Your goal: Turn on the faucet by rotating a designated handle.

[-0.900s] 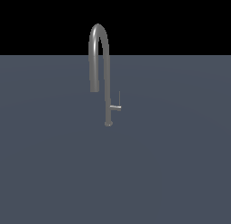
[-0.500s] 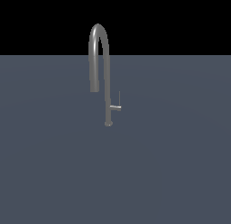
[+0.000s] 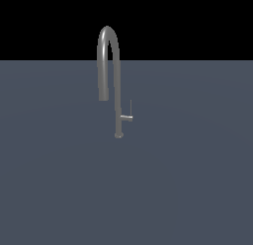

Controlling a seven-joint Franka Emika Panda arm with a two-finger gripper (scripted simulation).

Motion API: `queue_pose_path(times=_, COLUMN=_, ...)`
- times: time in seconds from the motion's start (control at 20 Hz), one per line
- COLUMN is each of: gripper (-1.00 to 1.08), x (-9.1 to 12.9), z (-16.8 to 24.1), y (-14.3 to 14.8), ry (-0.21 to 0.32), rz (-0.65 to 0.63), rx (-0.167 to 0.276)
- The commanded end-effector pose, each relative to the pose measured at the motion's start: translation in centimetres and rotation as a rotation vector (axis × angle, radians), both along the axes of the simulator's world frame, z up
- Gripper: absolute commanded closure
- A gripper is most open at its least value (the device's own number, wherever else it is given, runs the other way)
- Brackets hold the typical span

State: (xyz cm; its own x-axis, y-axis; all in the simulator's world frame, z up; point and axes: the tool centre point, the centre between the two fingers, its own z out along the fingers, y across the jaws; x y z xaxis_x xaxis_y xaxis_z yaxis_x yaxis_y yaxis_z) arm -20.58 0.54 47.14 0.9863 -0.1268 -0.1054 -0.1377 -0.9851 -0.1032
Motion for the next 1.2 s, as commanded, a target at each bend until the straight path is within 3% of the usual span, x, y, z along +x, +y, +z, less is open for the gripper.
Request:
queue_pose_path(times=0.0, gripper=1.08, x=1.2, z=-0.4, y=0.0, ry=0.028, rz=-0.033, rx=0.032)
queue_pose_path(times=1.15, gripper=1.08, x=14.0, z=-7.8, y=-1.7, ry=0.368, rz=-0.435, rx=0.433)
